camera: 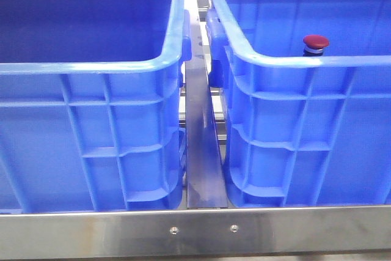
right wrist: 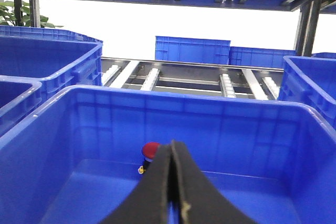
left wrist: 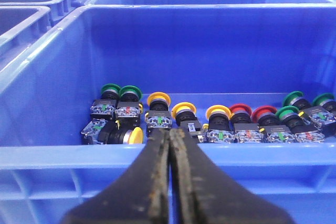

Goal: Pick red and yellow buttons and place in box

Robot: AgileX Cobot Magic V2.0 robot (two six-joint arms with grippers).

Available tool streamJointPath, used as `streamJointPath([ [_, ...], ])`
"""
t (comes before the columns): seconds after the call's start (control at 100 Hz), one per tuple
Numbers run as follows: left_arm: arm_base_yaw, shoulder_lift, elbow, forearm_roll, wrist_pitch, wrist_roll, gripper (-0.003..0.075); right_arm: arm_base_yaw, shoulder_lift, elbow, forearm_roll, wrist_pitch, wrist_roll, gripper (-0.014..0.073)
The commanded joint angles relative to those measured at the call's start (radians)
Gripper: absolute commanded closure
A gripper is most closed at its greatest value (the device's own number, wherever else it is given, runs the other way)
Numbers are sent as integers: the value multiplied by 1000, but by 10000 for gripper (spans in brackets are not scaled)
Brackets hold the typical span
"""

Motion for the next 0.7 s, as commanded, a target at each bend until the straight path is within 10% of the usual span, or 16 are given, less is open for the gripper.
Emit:
streamJointPath([
  [0.0,-3,-30,19,-2,-70,-6,741,-7,12,-28,17,-25,-7,662],
  [0.69,-3,-30,19,-2,-70,-6,741,-4,12,-28,17,-49,-7,662],
])
